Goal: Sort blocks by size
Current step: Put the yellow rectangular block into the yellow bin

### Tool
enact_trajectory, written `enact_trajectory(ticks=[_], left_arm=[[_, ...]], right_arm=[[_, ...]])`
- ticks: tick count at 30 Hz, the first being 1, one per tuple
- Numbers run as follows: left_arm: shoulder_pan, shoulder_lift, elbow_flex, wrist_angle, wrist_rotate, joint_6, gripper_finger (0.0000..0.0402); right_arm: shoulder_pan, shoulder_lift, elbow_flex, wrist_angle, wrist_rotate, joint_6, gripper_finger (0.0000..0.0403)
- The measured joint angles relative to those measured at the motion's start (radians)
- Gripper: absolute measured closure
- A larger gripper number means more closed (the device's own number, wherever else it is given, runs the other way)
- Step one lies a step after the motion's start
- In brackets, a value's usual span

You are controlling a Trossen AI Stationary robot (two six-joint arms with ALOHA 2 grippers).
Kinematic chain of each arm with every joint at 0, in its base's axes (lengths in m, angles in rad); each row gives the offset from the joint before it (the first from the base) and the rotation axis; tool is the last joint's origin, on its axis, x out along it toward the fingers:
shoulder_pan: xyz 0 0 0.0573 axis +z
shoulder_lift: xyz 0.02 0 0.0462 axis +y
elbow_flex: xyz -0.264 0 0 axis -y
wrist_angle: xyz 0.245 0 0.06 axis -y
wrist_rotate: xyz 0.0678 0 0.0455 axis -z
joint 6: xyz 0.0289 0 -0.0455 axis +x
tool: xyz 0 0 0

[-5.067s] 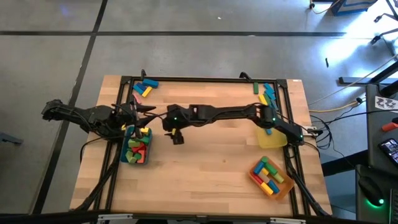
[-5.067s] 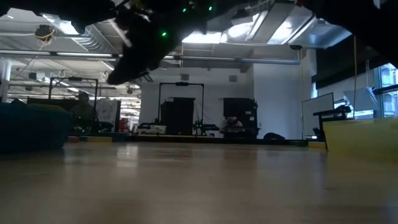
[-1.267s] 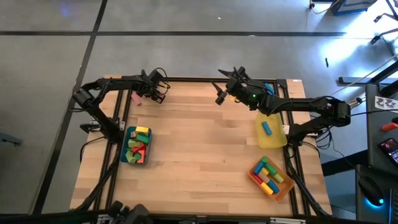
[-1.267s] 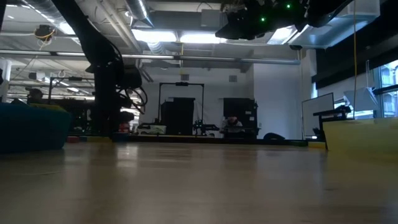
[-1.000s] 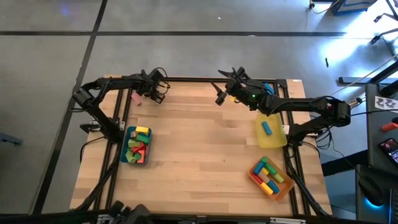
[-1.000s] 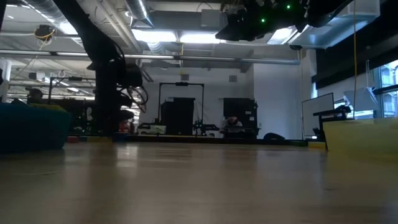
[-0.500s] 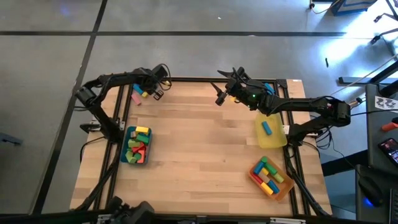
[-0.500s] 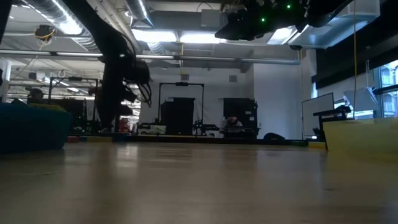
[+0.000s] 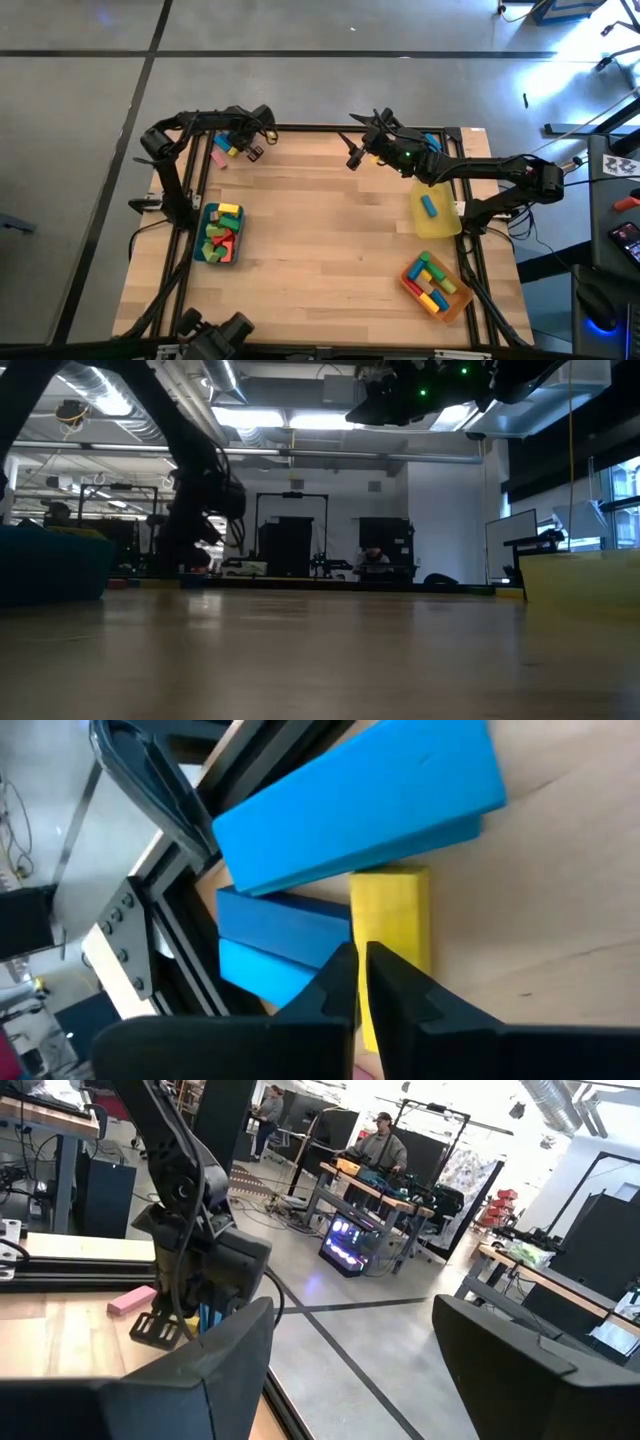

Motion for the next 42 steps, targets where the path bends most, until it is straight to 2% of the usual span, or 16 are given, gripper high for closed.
enact_trajectory(ticks=[10, 21, 30, 36, 42], left_arm=[[-0.025, -0.002, -0.025, 0.012, 0.061, 0.058, 0.0396], [-0.242, -0.015, -0.027, 0.02, 0.106, 0.069, 0.0396], [-0.454, -0.078, -0.03, 0.002, 0.266, 0.033, 0.0396], [-0.545, -0.154, -0.03, -0.001, 0.262, 0.034, 0.0396], [-0.563, -0.28, -0.041, -0.017, 0.257, 0.002, 0.0395]], right_arm=[[0.0, 0.0, 0.0, 0.0, 0.0, 0.0, 0.0127], [0.0, 0.0, 0.0, -0.016, 0.0, 0.0, 0.0127], [0.0, 0.0, 0.0, -0.022, 0.0, 0.0, 0.0127], [0.0, 0.0, 0.0, -0.024, 0.0, 0.0, 0.0127], [0.0, 0.0, 0.0, -0.025, 0.0, 0.0, 0.0127]])
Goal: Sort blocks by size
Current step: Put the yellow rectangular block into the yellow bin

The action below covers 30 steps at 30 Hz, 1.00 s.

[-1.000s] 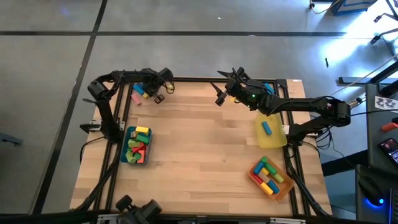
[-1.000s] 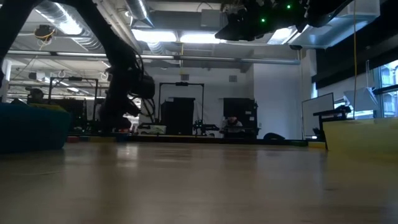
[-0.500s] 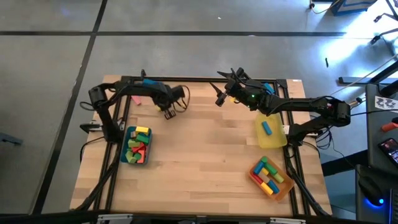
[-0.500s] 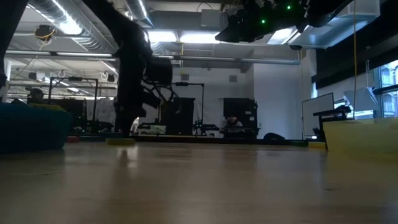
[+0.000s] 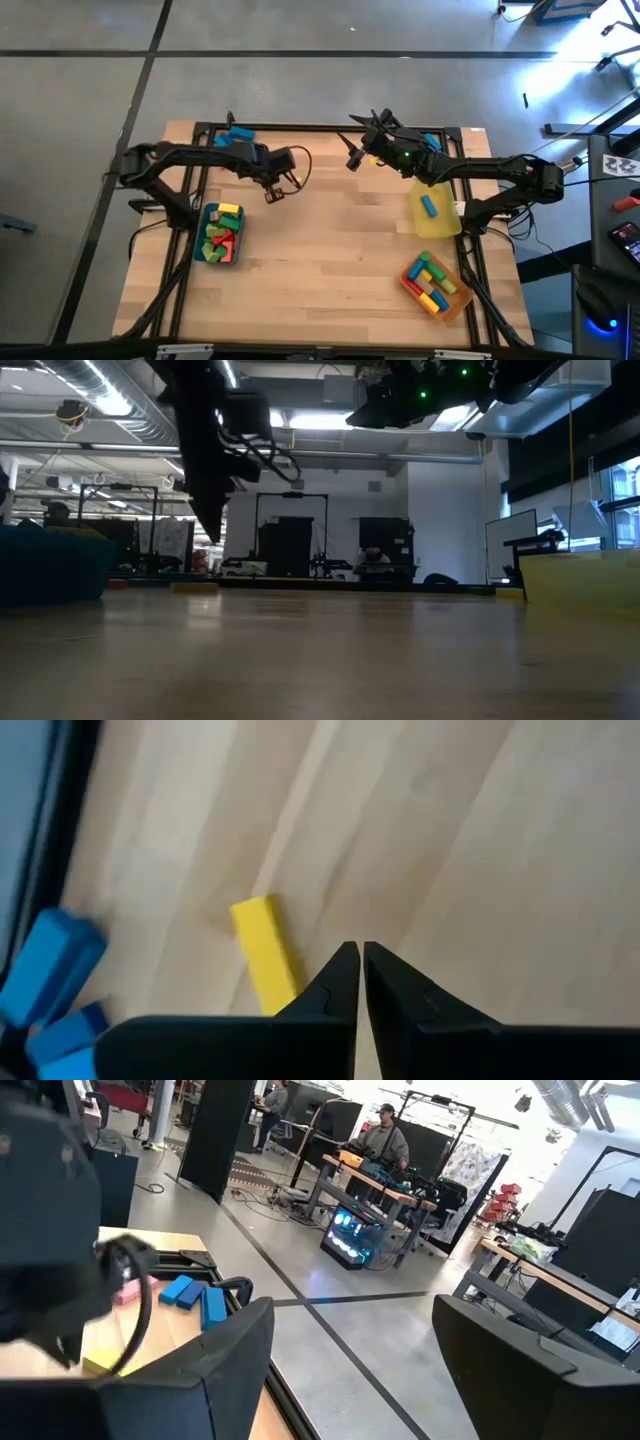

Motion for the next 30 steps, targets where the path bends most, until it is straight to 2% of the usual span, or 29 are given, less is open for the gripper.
enact_trajectory(ticks=[3, 7, 12, 16, 21, 26, 30], left_arm=[[0.027, -0.042, -0.023, 0.001, -0.003, -0.019, 0.038], [0.081, -0.061, -0.066, 0.013, -0.004, -0.023, 0.0334], [0.166, -0.052, -0.142, 0.124, -0.004, -0.019, 0.0272], [0.231, -0.051, -0.184, 0.189, 0.029, -0.01, 0.0241], [0.277, -0.051, -0.212, 0.219, 0.082, -0.019, 0.0223], [0.288, -0.051, -0.26, 0.284, 0.157, -0.005, 0.0222], [0.288, -0.051, -0.292, 0.321, 0.132, 0.002, 0.0222]], right_arm=[[0.0, 0.0, 0.0, -0.001, 0.0, 0.0, 0.0127], [0.0, 0.0, 0.0, -0.007, 0.0, 0.0, 0.0127], [0.0, 0.0, 0.0, -0.006, 0.0, 0.0, 0.0127], [0.0, 0.0, 0.0, -0.006, 0.0, 0.0, 0.0127], [0.0, 0.0, 0.0, -0.005, 0.0, 0.0, 0.0127], [0.0, 0.0, 0.0, -0.005, 0.0, 0.0, 0.0127], [0.0, 0.0, 0.0, -0.005, 0.0, 0.0, 0.0127]])
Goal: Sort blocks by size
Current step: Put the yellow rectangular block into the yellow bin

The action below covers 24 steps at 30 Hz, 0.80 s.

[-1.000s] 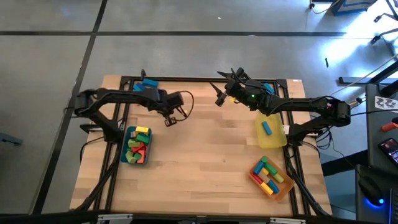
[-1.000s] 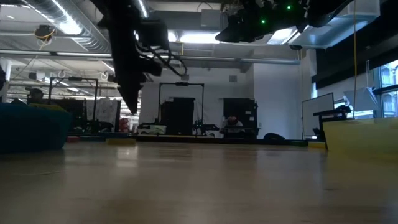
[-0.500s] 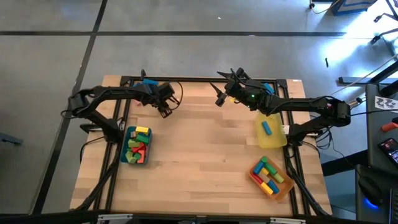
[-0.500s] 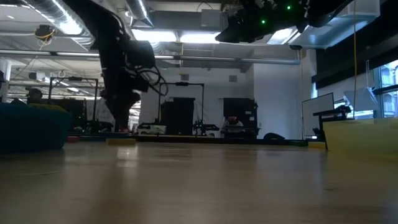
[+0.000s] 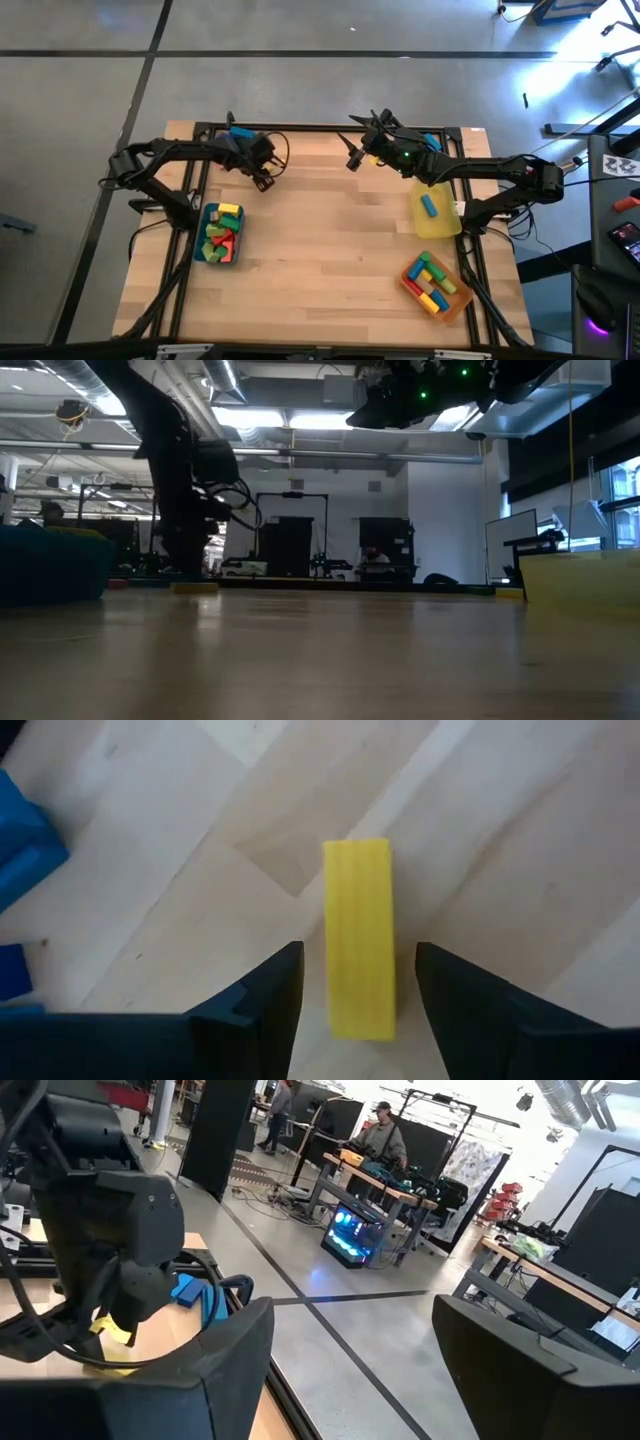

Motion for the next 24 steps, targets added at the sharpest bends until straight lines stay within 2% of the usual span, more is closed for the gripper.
enact_trajectory(ticks=[8, 12, 16, 20, 24], left_arm=[[0.0, 0.0, -0.06, 0.08, -0.008, 0.014, 0.0223], [0.0, 0.0, -0.089, 0.116, 0.067, 0.025, 0.0223], [0.001, -0.002, -0.105, 0.14, 0.088, 0.026, 0.0229], [0.0, -0.003, -0.112, 0.154, 0.093, 0.037, 0.0247], [0.0, -0.003, -0.113, 0.163, 0.096, 0.056, 0.0284]], right_arm=[[0.0, 0.0, 0.0, 0.0, 0.0, 0.0, 0.0127], [0.0, 0.0, 0.0, 0.0, 0.0, 0.0, 0.0127], [0.0, 0.0, 0.0, 0.0, 0.0, 0.0, 0.0127], [0.0, 0.0, 0.0, 0.0, 0.0, 0.0, 0.0127], [0.0, 0.0, 0.0, 0.0, 0.0, 0.0, 0.0127]])
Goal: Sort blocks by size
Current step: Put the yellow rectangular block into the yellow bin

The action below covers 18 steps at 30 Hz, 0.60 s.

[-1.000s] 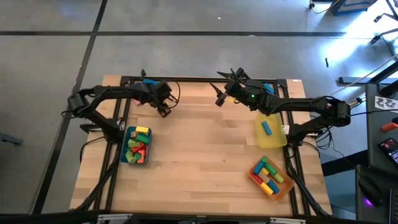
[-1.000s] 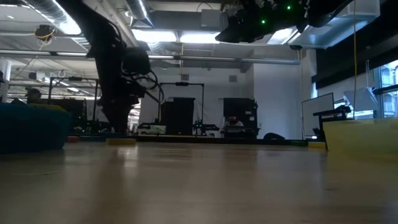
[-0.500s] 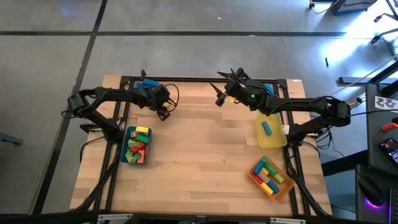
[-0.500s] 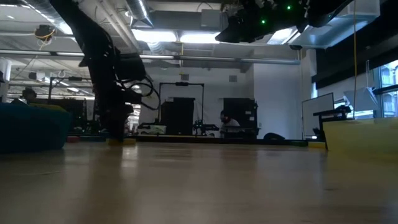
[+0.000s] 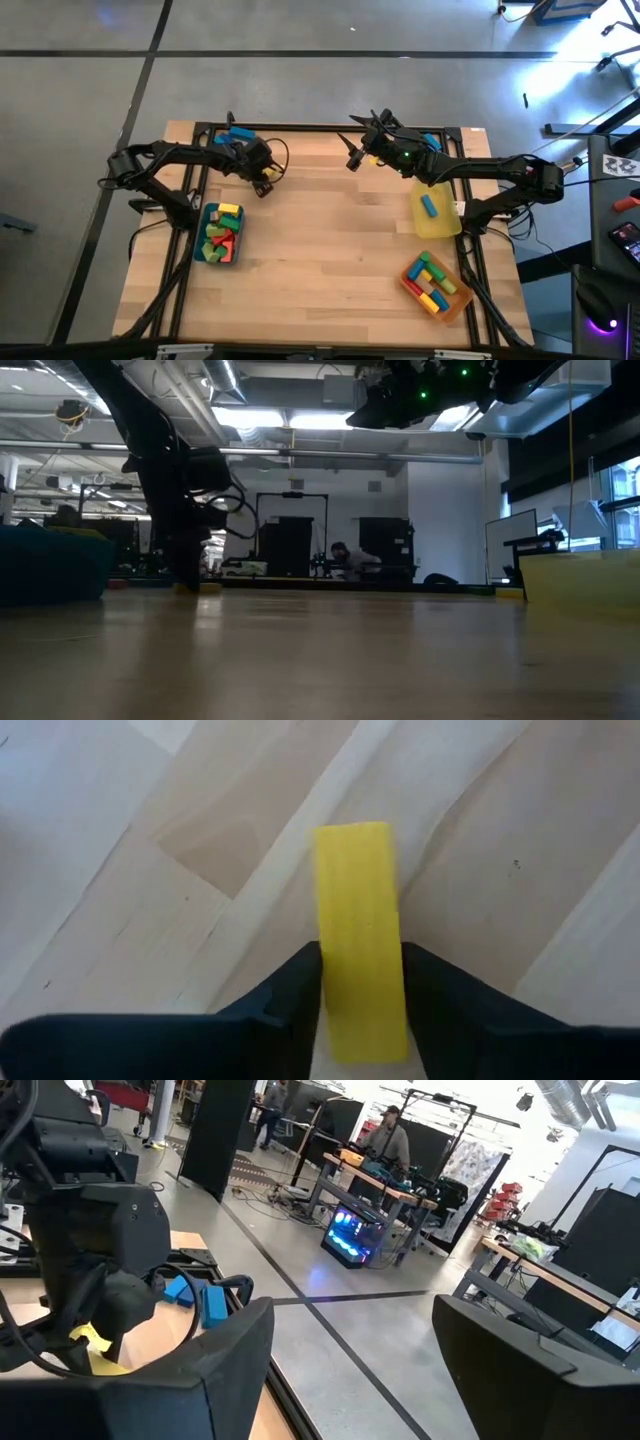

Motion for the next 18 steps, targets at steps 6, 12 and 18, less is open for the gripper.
enact_trajectory(ticks=[6, 12, 18], left_arm=[[-0.009, -0.003, -0.001, 0.017, -0.003, 0.027, 0.0316], [-0.062, -0.023, -0.003, 0.014, -0.007, 0.024, 0.0303], [-0.13, -0.137, 0.014, 0.005, -0.008, 0.018, 0.0312]], right_arm=[[0.0, 0.0, 0.0, -0.002, 0.0, 0.0, 0.0127], [0.002, -0.01, 0.0, -0.023, 0.0, 0.0, 0.0127], [0.035, -0.07, 0.0, -0.099, -0.001, 0.007, 0.0127]])
